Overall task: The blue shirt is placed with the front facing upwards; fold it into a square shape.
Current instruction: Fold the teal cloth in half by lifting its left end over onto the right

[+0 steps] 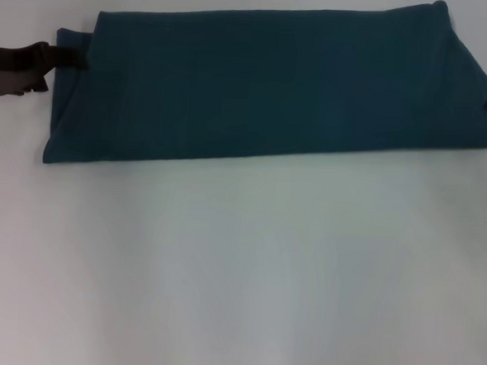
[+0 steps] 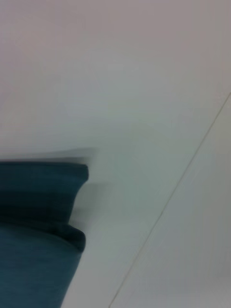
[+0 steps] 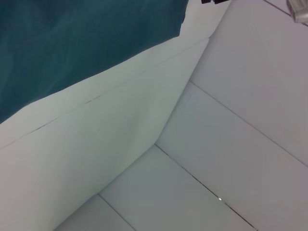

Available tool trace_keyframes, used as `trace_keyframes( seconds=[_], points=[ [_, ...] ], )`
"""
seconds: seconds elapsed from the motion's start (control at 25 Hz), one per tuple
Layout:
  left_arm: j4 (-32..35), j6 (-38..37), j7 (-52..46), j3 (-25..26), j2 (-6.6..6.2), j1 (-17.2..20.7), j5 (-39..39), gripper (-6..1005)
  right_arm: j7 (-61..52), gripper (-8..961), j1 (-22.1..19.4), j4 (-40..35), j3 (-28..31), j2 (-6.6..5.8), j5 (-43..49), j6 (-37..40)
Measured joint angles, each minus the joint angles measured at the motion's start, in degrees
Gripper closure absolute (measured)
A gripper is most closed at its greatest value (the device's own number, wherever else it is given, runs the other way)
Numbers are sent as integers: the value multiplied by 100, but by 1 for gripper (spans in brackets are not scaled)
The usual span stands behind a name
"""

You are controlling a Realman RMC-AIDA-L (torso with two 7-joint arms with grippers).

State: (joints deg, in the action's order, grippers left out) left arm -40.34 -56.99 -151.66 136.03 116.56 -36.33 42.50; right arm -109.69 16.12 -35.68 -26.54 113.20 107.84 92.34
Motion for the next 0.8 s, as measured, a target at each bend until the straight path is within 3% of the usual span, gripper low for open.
trace_keyframes(
  seconds=[0.52, 0.8],
  points=[
    [115, -43, -127, 14, 6, 6, -100, 112, 0, 26, -18, 0, 0, -9, 0, -17],
    [101, -162, -127, 1, 83, -45, -112, 111, 0, 26, -23, 0, 0, -9, 0, -23]
  ],
)
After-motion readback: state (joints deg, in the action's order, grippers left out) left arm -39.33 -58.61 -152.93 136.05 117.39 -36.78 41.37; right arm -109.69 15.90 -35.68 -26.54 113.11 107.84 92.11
